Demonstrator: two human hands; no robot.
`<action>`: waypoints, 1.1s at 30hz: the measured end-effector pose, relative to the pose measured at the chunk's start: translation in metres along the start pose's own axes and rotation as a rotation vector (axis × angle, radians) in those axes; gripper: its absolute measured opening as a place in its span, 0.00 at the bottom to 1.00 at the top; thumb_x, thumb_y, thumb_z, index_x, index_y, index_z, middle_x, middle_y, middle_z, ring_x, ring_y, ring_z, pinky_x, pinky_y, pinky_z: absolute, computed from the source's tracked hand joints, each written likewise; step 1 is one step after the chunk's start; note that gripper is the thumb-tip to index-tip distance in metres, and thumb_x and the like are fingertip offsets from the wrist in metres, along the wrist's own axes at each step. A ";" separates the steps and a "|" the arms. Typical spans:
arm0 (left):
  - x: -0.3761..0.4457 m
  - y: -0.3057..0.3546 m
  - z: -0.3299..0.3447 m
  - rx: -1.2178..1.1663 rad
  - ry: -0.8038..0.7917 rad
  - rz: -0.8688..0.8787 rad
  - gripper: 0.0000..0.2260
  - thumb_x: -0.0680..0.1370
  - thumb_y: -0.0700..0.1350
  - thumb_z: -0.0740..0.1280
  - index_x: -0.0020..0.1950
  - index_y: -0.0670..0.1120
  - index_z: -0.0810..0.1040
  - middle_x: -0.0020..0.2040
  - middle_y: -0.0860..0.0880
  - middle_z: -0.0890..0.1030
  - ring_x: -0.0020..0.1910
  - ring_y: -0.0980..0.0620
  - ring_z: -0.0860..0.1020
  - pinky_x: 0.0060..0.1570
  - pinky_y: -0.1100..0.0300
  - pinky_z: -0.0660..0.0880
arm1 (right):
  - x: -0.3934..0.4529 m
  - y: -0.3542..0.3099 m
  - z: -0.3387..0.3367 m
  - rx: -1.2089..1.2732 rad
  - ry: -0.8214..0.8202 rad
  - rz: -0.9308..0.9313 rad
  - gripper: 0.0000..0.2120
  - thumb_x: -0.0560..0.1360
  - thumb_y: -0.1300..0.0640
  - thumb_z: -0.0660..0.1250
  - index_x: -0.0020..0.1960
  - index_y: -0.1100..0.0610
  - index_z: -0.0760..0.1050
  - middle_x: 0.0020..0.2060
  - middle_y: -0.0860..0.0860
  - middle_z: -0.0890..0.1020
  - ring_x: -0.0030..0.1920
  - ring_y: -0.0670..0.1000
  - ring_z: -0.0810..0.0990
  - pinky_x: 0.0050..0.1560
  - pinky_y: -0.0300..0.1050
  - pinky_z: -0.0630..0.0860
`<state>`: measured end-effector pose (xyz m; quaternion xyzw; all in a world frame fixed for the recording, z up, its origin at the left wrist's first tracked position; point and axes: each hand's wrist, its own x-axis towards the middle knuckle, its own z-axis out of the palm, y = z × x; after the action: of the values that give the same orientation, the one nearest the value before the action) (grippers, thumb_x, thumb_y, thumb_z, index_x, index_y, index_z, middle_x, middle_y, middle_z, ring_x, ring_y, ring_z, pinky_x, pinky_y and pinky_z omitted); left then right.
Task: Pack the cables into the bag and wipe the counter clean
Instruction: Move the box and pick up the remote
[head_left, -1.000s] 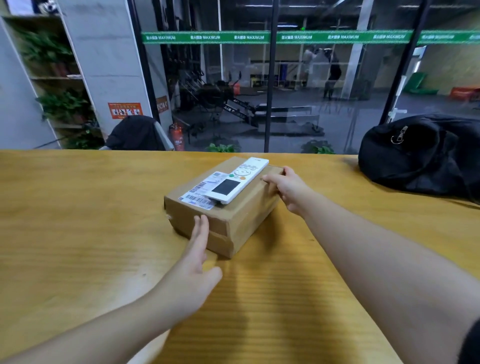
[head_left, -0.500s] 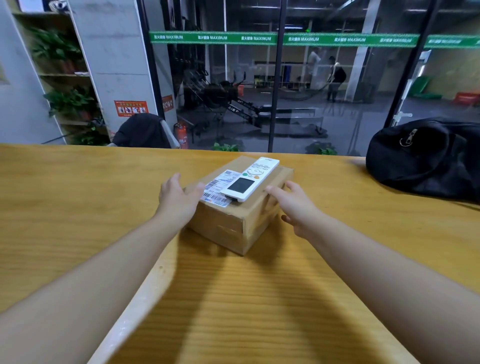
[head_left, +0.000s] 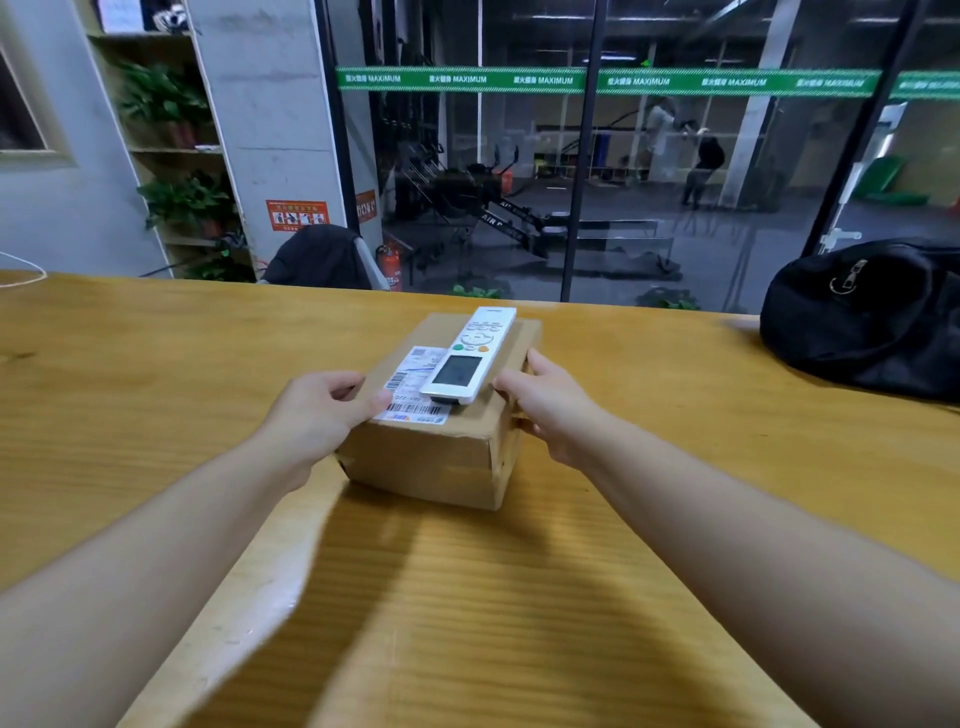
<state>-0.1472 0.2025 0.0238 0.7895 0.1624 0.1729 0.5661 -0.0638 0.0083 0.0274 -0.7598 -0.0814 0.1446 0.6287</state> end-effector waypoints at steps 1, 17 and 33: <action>-0.001 -0.002 -0.003 0.008 0.006 0.000 0.14 0.74 0.43 0.71 0.59 0.46 0.77 0.47 0.57 0.78 0.43 0.61 0.74 0.42 0.68 0.69 | -0.003 -0.001 0.005 0.000 -0.006 -0.002 0.29 0.70 0.55 0.65 0.71 0.49 0.65 0.58 0.48 0.80 0.51 0.49 0.80 0.43 0.42 0.78; -0.027 -0.020 -0.064 0.032 0.092 0.008 0.25 0.72 0.44 0.73 0.68 0.43 0.73 0.66 0.48 0.75 0.65 0.55 0.72 0.62 0.61 0.66 | -0.024 0.003 0.061 0.029 -0.124 -0.025 0.45 0.62 0.48 0.69 0.75 0.46 0.55 0.63 0.46 0.77 0.56 0.50 0.80 0.58 0.51 0.78; -0.068 -0.030 -0.086 -0.014 0.159 -0.023 0.17 0.73 0.41 0.71 0.62 0.47 0.77 0.56 0.49 0.80 0.56 0.54 0.76 0.54 0.62 0.68 | -0.068 0.007 0.077 0.015 -0.177 -0.087 0.33 0.72 0.54 0.67 0.72 0.43 0.58 0.62 0.45 0.76 0.58 0.48 0.78 0.49 0.40 0.76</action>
<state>-0.2488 0.2533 0.0151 0.7675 0.2146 0.2297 0.5587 -0.1530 0.0584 0.0155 -0.7349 -0.1685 0.1843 0.6306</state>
